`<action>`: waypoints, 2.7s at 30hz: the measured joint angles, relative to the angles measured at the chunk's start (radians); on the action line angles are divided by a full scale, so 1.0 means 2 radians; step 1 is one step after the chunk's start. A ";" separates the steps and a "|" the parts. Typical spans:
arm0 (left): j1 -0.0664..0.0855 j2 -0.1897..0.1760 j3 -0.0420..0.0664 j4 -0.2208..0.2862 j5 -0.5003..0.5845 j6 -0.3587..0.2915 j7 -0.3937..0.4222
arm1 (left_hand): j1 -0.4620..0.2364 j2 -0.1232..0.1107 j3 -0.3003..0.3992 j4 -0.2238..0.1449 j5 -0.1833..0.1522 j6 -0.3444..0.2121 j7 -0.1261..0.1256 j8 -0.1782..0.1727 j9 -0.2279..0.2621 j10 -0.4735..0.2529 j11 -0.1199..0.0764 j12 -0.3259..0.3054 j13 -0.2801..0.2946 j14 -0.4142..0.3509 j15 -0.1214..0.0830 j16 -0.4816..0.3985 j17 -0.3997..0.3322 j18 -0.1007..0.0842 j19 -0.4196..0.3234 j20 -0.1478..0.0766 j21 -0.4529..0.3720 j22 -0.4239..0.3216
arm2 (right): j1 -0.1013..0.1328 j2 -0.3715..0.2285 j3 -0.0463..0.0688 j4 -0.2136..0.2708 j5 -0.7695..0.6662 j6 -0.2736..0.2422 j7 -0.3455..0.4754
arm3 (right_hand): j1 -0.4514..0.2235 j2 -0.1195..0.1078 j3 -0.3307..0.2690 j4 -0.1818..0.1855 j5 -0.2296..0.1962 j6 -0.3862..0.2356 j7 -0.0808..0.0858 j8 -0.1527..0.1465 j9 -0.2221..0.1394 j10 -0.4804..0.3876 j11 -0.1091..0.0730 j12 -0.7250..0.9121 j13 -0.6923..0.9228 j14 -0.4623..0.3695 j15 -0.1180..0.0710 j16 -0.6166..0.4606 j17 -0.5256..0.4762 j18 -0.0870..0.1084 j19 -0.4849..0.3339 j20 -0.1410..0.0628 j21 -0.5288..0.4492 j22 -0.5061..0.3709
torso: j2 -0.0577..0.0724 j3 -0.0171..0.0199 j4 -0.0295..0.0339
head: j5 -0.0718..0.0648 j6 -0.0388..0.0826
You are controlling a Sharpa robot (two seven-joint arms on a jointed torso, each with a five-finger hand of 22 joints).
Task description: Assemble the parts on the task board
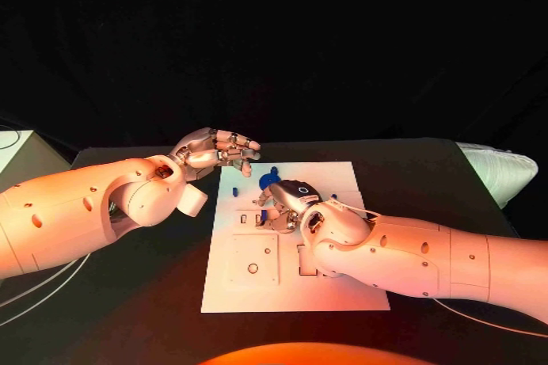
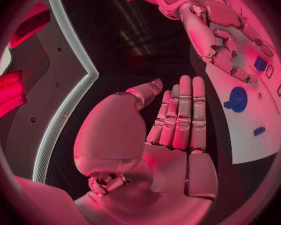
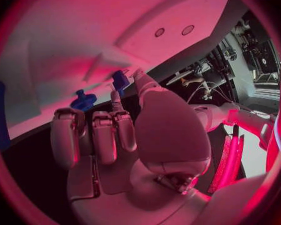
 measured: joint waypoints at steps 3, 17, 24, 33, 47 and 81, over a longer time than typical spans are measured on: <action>0.000 0.000 0.000 -0.005 -0.005 0.000 -0.002 | -0.012 -0.006 -0.009 0.009 0.000 0.004 -0.007 0.000 0.000 0.026 -0.009 0.015 0.008 0.021 -0.009 0.031 0.021 0.000 0.014 -0.007 0.009 0.003 | 0.003 -0.007 0.000 0.009 0.000 -0.009 0.004 | 0.012 0.003 -0.016 0.016 0.000 -0.001 0.001 0.000 0.000 -0.001 0.001 -0.002 0.000 0.000 0.000 0.000 0.000 0.000 0.000 0.000 0.000 0.000 | 0.000 0.0000 0.0001 | 0.001 0.001; 0.002 -0.005 0.001 -0.026 -0.030 0.061 -0.076 | -0.037 0.005 -0.090 0.083 0.000 -0.002 -0.025 0.071 0.058 -0.015 -0.029 0.246 0.193 0.156 -0.030 0.405 0.335 -0.020 0.168 -0.030 0.193 0.232 | 0.048 -0.048 0.005 0.025 0.058 -0.011 0.100 | 0.072 0.014 -0.019 0.035 0.059 -0.023 0.009 -0.009 0.000 -0.005 0.011 -0.018 0.000 0.000 0.007 0.000 0.000 0.008 0.000 0.007 -0.037 0.000 | -0.004 -0.0009 -0.0018 | 0.002 0.005; 0.023 -0.003 0.003 -0.039 -0.058 0.108 -0.137 | -0.029 0.020 -0.090 0.110 0.000 -0.021 -0.033 0.126 0.095 0.018 -0.040 0.459 0.376 0.168 -0.037 0.518 0.353 -0.044 0.259 -0.037 0.292 0.408 | 0.076 -0.069 0.014 0.004 0.152 0.016 0.139 | 0.078 0.016 -0.011 0.030 0.063 -0.023 0.009 -0.009 0.001 -0.005 0.011 -0.018 0.000 0.000 0.007 0.000 0.000 0.008 0.000 0.007 -0.037 0.000 | -0.008 0.0000 -0.0020 | 0.002 0.005; 0.056 0.027 -0.003 -0.050 -0.171 0.126 -0.256 | -0.061 0.020 -0.101 0.147 0.000 -0.032 -0.035 0.143 0.109 0.018 -0.041 0.487 0.400 0.169 -0.038 0.513 0.352 -0.051 0.258 -0.040 0.296 0.410 | 0.111 -0.094 0.021 -0.026 0.288 0.035 0.165 | 0.080 0.018 -0.008 0.030 0.063 -0.023 0.009 -0.006 0.002 -0.005 0.011 -0.018 0.000 0.000 0.007 0.000 0.000 0.008 0.000 0.007 -0.037 0.000 | -0.015 0.0022 -0.0016 | 0.006 0.001; 0.100 0.112 -0.037 -0.088 -0.337 0.144 -0.360 | -0.111 0.022 -0.142 0.156 0.000 -0.029 -0.041 0.172 0.128 0.018 -0.043 0.499 0.411 0.167 -0.042 0.513 0.352 -0.051 0.257 -0.040 0.296 0.412 | 0.135 -0.113 0.022 -0.080 0.367 0.050 0.176 | 0.083 0.015 -0.004 0.026 0.061 -0.023 0.009 -0.006 0.003 -0.005 0.011 -0.018 0.000 0.000 0.007 0.000 0.000 0.008 0.000 0.007 -0.039 0.000 | -0.021 0.0027 -0.0020 | 0.013 -0.006; 0.083 0.198 -0.085 -0.155 -0.398 0.217 -0.398 | -0.130 0.047 -0.169 0.155 0.000 -0.045 -0.043 0.182 0.149 -0.003 -0.044 0.486 0.395 0.169 -0.043 0.511 0.352 -0.051 0.251 -0.042 0.290 0.409 | 0.136 -0.123 0.022 -0.083 0.378 0.073 0.165 | 0.083 0.015 -0.004 0.026 0.059 -0.027 0.009 -0.006 0.003 -0.005 0.011 -0.016 0.000 0.000 0.007 0.000 0.000 0.008 0.000 0.007 -0.039 0.000 | -0.020 0.0023 -0.0020 | 0.010 -0.013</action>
